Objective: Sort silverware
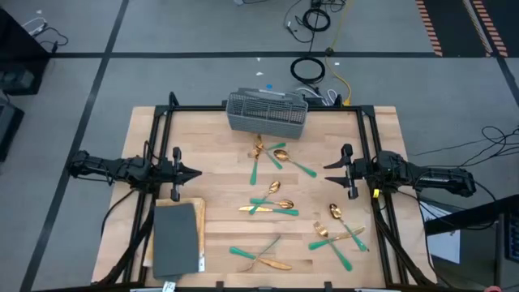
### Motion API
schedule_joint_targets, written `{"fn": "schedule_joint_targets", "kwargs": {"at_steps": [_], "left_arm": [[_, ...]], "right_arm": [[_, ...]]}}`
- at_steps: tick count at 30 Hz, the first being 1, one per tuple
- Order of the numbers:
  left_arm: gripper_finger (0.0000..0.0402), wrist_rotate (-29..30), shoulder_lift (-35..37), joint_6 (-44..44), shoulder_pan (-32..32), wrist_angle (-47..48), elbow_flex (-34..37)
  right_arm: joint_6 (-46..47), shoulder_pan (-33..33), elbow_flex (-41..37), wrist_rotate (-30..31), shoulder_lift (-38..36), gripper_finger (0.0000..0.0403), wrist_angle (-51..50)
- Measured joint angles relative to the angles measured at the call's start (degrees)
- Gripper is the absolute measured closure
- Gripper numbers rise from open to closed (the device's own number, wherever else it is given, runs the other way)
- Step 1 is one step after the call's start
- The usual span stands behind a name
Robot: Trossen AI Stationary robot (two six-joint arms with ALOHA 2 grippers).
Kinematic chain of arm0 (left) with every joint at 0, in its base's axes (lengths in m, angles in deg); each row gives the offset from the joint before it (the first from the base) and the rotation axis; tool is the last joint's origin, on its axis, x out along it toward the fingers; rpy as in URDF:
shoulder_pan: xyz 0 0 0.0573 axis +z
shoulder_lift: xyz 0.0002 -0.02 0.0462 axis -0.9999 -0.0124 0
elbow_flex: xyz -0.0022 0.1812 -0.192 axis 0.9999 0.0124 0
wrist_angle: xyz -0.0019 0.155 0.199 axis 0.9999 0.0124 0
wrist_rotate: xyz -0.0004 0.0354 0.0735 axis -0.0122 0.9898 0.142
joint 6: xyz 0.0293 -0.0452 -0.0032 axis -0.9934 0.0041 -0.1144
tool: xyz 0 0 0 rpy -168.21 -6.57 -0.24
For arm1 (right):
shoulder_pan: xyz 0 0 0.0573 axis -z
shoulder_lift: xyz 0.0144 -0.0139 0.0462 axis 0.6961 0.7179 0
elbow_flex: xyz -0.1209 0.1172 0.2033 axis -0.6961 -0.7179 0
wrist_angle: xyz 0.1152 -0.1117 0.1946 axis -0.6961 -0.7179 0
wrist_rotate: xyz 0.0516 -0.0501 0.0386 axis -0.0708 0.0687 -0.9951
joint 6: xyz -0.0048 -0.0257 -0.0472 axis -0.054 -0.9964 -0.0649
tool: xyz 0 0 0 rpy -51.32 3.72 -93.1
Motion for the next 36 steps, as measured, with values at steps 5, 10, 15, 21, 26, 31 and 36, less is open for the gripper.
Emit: {"fn": "schedule_joint_targets", "kwargs": {"at_steps": [5,10,15,21,26,31,36], "left_arm": [[0.0391,0.0,0.0,0.0,0.0,0.0,0.0],[0.0391,0.0,0.0,0.0,0.0,0.0,0.0],[0.0391,0.0,0.0,0.0,0.0,0.0,0.0],[0.0391,0.0,0.0,0.0,0.0,0.0,0.0],[0.0391,0.0,0.0,0.0,0.0,0.0,0.0],[0.0391,0.0,0.0,0.0,0.0,0.0,0.0],[0.0391,0.1,0.0,0.0,0.0,-0.9,0.1]], "right_arm": [[0.0,0.0,0.0,0.0,0.0,0.0243,0.0],[0.0,0.0,0.0,0.0,0.0,0.0243,0.1],[0.0,0.0,0.0,0.0,0.0,0.0243,0.2],[10.2,0.0,0.0,-0.3,0.0,0.0243,0.5],[10.8,0.0,0.0,-0.2,0.0,0.0243,2.0],[11.3,0.1,0.0,11.9,0.0,0.0243,2.7],[14.7,0.0,0.0,14.4,0.1,0.0243,1.8]]}}
